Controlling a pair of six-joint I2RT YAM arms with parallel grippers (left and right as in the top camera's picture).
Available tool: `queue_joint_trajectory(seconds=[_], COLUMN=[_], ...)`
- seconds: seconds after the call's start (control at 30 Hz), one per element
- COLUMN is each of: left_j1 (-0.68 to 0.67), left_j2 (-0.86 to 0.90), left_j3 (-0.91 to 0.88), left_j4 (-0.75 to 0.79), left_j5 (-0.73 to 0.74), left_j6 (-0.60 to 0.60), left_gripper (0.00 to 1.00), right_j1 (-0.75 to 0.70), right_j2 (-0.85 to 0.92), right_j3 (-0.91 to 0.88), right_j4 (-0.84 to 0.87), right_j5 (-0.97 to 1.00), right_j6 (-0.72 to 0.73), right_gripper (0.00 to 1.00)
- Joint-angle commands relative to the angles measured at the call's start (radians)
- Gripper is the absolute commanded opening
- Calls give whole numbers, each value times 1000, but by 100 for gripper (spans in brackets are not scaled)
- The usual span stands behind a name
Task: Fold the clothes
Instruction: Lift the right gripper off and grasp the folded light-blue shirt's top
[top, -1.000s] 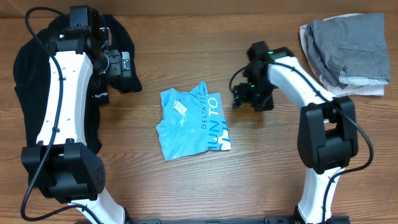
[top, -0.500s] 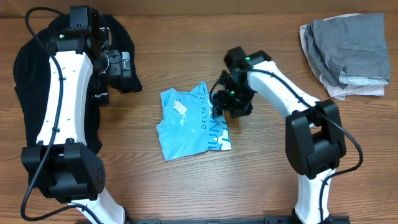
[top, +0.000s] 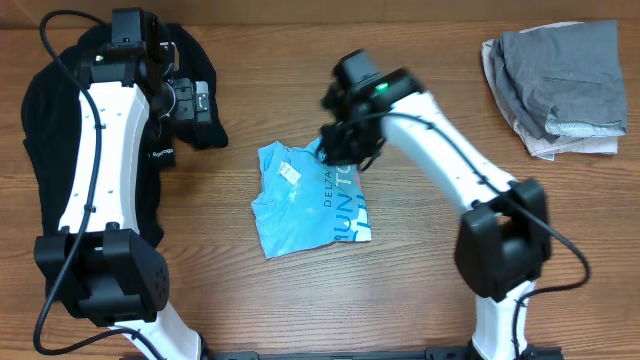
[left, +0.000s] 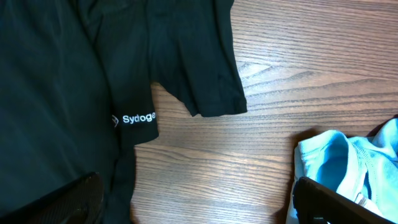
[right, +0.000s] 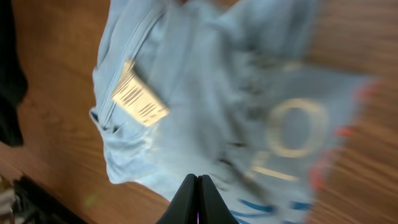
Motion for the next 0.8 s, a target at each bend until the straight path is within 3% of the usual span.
queue_joint_trajectory(seconds=[0.0, 0.17, 0.37, 0.57, 0.77], left_j1=[6, 6, 6, 6, 6], left_j2=[11, 11, 11, 11, 11], left_j3=[20, 20, 20, 20, 20], left_j4=[4, 5, 5, 6, 8], left_j5=[5, 4, 4, 5, 5], left_j6=[-10, -10, -10, -10, -10], left_gripper=[100, 100, 100, 100, 100], right_j1=[80, 118, 45, -117, -258], right_j2=[90, 216, 277, 277, 277], right_j3=[-19, -19, -19, -19, -19], right_j4=[17, 55, 41, 14, -29], right_j5=[-25, -24, -18, 5, 21], right_j6=[43, 190, 276, 249, 107], right_gripper=[4, 4, 4, 4, 4])
